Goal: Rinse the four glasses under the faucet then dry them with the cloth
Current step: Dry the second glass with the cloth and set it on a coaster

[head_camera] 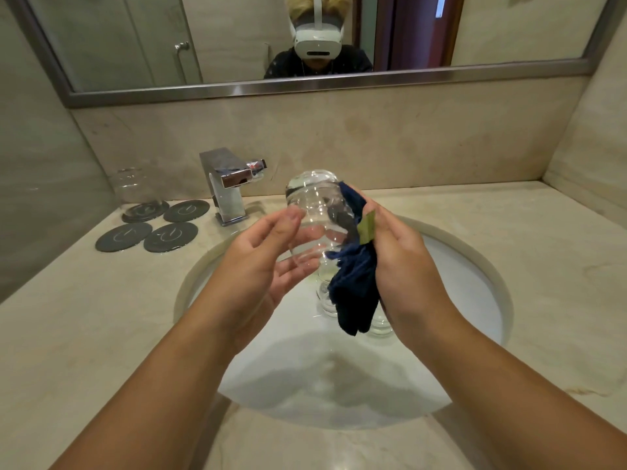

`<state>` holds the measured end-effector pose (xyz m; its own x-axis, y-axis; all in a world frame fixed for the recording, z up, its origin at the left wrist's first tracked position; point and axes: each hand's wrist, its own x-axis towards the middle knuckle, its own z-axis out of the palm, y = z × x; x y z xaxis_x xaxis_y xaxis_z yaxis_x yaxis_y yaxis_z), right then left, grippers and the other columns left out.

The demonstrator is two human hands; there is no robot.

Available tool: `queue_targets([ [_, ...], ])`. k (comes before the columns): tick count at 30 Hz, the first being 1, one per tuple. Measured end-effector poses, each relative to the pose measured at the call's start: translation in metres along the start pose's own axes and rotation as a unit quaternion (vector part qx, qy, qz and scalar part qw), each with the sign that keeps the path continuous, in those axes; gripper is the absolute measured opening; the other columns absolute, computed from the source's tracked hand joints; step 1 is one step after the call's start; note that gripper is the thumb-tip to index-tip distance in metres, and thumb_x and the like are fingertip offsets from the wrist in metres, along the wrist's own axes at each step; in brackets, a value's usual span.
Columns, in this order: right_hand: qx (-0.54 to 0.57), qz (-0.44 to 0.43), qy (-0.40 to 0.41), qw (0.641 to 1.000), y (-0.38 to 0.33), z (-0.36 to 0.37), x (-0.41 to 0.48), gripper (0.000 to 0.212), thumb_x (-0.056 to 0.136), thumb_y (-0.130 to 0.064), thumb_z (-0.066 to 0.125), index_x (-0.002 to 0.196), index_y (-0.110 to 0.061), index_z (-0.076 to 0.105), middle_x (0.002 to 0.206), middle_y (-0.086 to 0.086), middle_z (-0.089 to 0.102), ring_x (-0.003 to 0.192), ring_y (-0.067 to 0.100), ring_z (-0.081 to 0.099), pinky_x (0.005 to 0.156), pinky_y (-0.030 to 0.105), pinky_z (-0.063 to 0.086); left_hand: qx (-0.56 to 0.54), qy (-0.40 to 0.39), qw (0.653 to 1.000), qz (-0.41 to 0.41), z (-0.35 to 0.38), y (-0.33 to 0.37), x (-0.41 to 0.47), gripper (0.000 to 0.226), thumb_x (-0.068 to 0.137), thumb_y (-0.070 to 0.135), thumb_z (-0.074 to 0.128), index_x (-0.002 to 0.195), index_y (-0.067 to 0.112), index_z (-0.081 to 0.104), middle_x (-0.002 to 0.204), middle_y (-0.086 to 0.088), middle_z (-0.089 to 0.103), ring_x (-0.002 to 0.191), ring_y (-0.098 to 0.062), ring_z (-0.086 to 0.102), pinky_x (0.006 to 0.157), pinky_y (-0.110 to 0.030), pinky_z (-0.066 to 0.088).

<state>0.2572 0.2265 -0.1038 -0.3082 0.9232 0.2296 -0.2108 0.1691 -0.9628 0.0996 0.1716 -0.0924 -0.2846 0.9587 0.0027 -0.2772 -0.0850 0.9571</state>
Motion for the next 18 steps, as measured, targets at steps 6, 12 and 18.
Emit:
queue_targets([
  [6,0.093,0.081,0.019,0.992,-0.0037,-0.0007,0.0015,0.039,0.114,-0.040,0.041,0.124,-0.026,0.076,0.102,0.007,0.082,0.093,0.022,0.077,0.096,0.044,0.058,-0.028,-0.028,0.999,-0.017,0.0015,-0.0002,-0.0006,0.072,0.080,0.047,0.071,0.142,0.012,0.061,0.126,-0.015,0.077,0.104,-0.026,0.076,0.095,-0.039,0.064],
  [12,0.168,0.166,0.016,0.972,-0.0064,-0.0041,0.0041,0.036,0.109,-0.039,0.051,0.119,-0.020,0.080,0.113,0.015,0.080,0.090,0.023,0.074,0.097,0.044,0.056,-0.026,-0.022,0.999,-0.012,0.0009,-0.0042,0.0011,0.082,0.088,0.044,0.077,0.158,0.014,0.047,0.127,-0.016,0.076,0.111,-0.030,0.076,0.094,-0.042,0.065],
  [18,0.174,0.164,0.012,0.971,-0.0067,-0.0017,0.0023,0.031,0.107,-0.030,0.053,0.116,-0.019,0.080,0.100,0.008,0.082,0.080,0.018,0.076,0.086,0.039,0.056,0.047,-0.007,0.999,0.014,-0.0001,-0.0069,0.0045,0.091,0.073,0.057,0.072,0.155,0.023,0.053,0.123,-0.004,0.074,0.106,-0.016,0.073,0.085,-0.029,0.061],
])
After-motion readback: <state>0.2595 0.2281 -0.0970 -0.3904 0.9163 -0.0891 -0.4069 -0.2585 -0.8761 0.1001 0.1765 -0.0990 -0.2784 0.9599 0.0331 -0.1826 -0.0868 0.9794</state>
